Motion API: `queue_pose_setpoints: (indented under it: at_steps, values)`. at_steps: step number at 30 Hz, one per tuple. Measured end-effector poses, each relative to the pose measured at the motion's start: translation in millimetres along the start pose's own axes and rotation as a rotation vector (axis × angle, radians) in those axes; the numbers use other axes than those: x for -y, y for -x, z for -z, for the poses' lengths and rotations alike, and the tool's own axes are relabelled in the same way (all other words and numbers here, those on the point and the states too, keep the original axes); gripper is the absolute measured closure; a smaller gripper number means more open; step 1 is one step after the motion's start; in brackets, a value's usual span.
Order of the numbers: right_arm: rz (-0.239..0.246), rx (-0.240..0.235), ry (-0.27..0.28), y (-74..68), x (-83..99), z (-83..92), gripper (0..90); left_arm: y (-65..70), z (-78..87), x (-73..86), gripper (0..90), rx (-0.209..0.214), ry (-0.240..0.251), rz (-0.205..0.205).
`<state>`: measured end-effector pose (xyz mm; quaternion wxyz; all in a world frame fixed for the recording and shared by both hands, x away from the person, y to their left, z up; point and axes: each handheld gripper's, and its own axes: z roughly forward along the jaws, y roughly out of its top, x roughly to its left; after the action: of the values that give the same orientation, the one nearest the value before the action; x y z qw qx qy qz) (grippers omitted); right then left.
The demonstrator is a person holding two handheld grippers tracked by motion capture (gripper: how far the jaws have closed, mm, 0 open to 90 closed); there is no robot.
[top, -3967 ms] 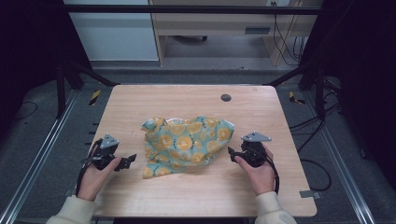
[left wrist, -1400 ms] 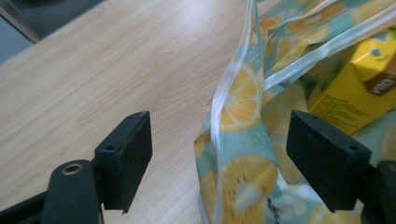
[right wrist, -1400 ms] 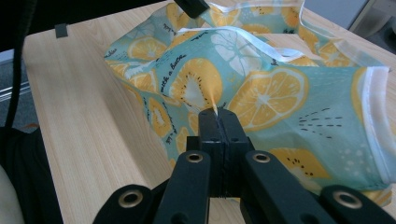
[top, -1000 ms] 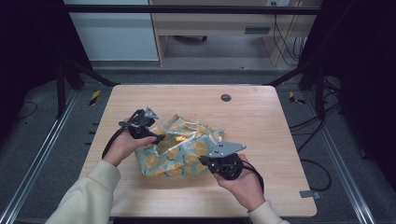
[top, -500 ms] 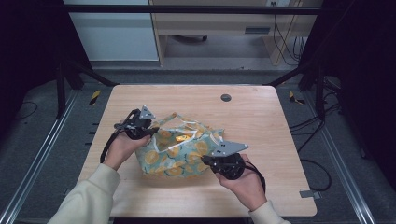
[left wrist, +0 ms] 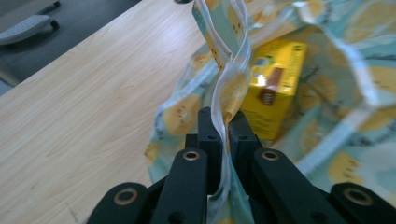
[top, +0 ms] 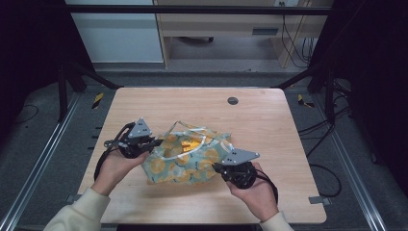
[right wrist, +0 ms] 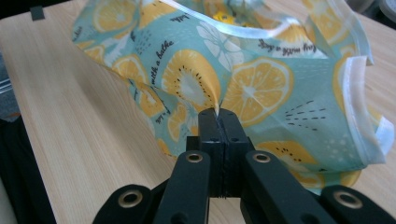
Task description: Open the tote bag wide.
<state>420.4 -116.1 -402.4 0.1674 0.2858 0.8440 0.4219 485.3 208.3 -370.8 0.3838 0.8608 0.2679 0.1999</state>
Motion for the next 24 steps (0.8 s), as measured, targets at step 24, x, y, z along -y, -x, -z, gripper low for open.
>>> queue_pose_setpoints:
  at_steps: [24]
  values:
    - [-0.082,0.023,-0.028,7.1,21.2,3.6,63.4,47.7,0.6,32.9,86.8,0.164,-0.019,-0.027]
